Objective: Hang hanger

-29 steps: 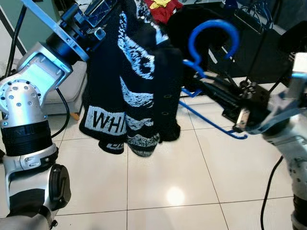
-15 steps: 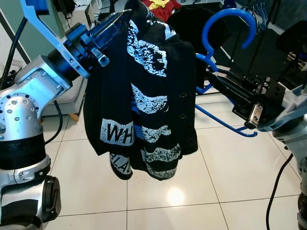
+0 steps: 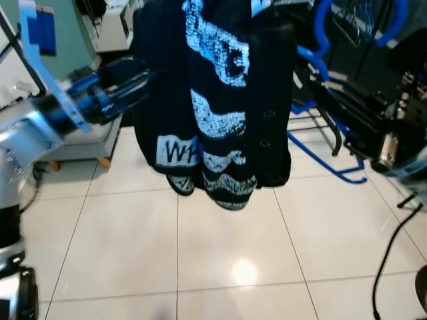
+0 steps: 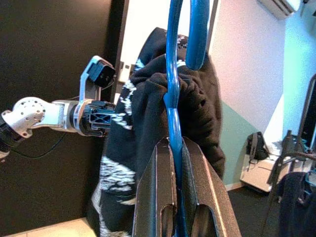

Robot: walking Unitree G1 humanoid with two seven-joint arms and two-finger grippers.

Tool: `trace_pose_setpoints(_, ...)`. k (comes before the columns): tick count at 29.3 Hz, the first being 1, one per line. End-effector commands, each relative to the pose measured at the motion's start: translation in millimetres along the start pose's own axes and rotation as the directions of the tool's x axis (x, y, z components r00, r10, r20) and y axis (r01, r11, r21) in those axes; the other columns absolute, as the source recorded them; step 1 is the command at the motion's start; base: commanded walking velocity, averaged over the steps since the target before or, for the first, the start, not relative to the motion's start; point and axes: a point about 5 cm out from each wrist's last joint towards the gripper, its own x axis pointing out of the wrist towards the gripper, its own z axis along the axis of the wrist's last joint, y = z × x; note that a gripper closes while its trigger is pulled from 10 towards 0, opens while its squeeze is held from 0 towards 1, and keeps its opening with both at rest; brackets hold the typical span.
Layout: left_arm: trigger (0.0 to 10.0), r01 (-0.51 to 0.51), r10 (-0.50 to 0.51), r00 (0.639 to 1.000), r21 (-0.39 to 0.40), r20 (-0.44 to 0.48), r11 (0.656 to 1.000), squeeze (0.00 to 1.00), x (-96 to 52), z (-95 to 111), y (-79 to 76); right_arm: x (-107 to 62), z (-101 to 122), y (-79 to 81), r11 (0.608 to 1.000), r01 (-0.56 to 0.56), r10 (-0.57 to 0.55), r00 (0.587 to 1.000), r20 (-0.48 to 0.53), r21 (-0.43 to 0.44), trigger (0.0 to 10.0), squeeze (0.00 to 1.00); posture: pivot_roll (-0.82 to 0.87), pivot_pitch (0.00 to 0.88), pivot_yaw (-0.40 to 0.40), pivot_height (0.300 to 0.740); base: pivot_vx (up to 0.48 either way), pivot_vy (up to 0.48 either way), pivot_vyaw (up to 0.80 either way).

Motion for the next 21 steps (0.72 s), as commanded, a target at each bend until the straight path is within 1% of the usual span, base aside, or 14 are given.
trace_pose_setpoints(1, 10.0, -0.023, 0.022, 1.000, 0.163, 0.008, 0.986, 1.00, -16.9, 23, 11.2, -14.4, 0, 6.6, 0.995, -0.073, 0.075, 0.997, -0.024, 0.067, 0.0, 0.00, -0.03, 0.124, 0.071, 0.740, 0.000, 0.000, 0.00)
trace_pose_setpoints(2, 10.0, -0.023, 0.022, 1.000, 0.163, 0.008, 0.986, 1.00, -16.9, 23, 11.2, -14.4, 0, 6.6, 0.995, -0.073, 0.075, 0.997, -0.024, 0.067, 0.0, 0.00, -0.03, 0.124, 0.071, 0.740, 0.000, 0.000, 0.00)
trace_pose_setpoints(3, 10.0, 0.012, -0.015, 1.000, 0.244, 0.011, 0.970, 1.00, -22.1, 37, 10.5, -25.1, -9, 10.3, 0.986, -0.094, 0.105, 0.992, -0.072, 0.136, 0.0, 0.00, -0.03, 0.124, 0.073, 0.740, 0.000, 0.000, 0.00)
trace_pose_setpoints(5, 10.0, 0.012, -0.015, 1.000, 0.244, 0.011, 0.970, 1.00, -22.1, 37, 10.5, -25.1, -9, 10.3, 0.986, -0.094, 0.105, 0.992, -0.072, 0.136, 0.0, 0.00, -0.03, 0.124, 0.073, 0.740, 0.000, 0.000, 0.00)
trace_pose_setpoints(6, 10.0, 0.062, -0.067, 0.998, 0.294, 0.009, 0.954, 0.02, -25.7, 47, 6.8, -33.0, -18, 13.6, 0.977, -0.098, 0.120, 0.987, -0.107, 0.192, 0.0, 0.00, -0.04, 0.123, 0.073, 0.740, 0.000, 0.000, 0.00)
trace_pose_setpoints(10, 10.0, 0.143, -0.138, 0.990, 0.349, -0.040, 0.926, 0.00, -34.8, 55, 2.1, -41.6, -28, 18.2, 0.962, -0.084, 0.123, 0.983, -0.134, 0.260, 0.0, 0.00, -0.04, 0.123, 0.074, 0.740, 0.000, 0.000, 0.00)
trace_pose_setpoints(13, 10.0, 0.267, -0.234, 0.963, 0.369, -0.131, 0.890, 0.00, -51.9, 59, -2.9, -50.3, -38, 22.2, 0.944, -0.054, 0.110, 0.981, -0.157, 0.326, 0.0, 0.00, -0.03, 0.125, 0.072, 0.740, 0.000, 0.000, 0.00)
trace_pose_setpoints(14, 10.0, 0.267, -0.234, 0.963, 0.369, -0.131, 0.890, 0.00, -51.9, 59, -2.9, -50.3, -38, 22.2, 0.944, -0.054, 0.110, 0.981, -0.157, 0.326, 0.0, 0.00, -0.03, 0.125, 0.072, 0.740, 0.000, 0.000, 0.00)
trace_pose_setpoints(15, 10.0, 0.331, -0.299, 0.943, 0.347, -0.145, 0.878, 0.00, -53.0, 59, -8.3, -51.7, -41, 24.6, 0.936, -0.057, 0.121, 0.979, -0.166, 0.348, 0.0, 0.00, -0.03, 0.127, 0.071, 0.740, 0.000, 0.000, 0.00)
trace_pose_setpoints(17, 10.0, 0.331, -0.299, 0.943, 0.347, -0.145, 0.878, 0.00, -53.0, 59, -8.3, -51.7, -41, 24.6, 0.936, -0.057, 0.121, 0.979, -0.166, 0.348, 0.0, 0.00, -0.03, 0.127, 0.071, 0.740, 0.000, 0.000, 0.00)
trace_pose_setpoints(18, 10.0, 0.410, -0.376, 0.912, 0.307, -0.166, 0.859, 0.00, -51.8, 57, -14.8, -51.4, -43, 26.8, 0.929, -0.063, 0.134, 0.976, -0.171, 0.365, 0.0, 0.00, -0.02, 0.130, 0.072, 0.740, 0.000, 0.000, 0.00)
trace_pose_setpoints(19, 10.0, 0.525, -0.478, 0.848, 0.237, -0.227, 0.818, 0.00, -46.6, 44, -25.6, -50.2, -46, 28.8, 0.921, -0.076, 0.152, 0.973, -0.172, 0.383, 0.0, 0.00, -0.02, 0.131, 0.071, 0.740, 0.000, 0.000, 0.00)
trace_pose_setpoints(20, 10.0, 0.596, -0.546, 0.795, 0.181, -0.263, 0.782, 0.00, -43.8, 35, -33.2, -49.3, -48, 30.1, 0.915, -0.085, 0.165, 0.971, -0.172, 0.395, 0.0, 0.00, -0.02, 0.131, 0.071, 0.740, 0.000, 0.000, 0.00)
trace_pose_setpoints(21, 10.0, 0.596, -0.546, 0.795, 0.181, -0.263, 0.782, 0.00, -43.8, 35, -33.2, -49.3, -48, 30.1, 0.915, -0.085, 0.165, 0.971, -0.172, 0.395, 0.0, 0.00, -0.02, 0.131, 0.071, 0.740, 0.000, 0.000, 0.00)
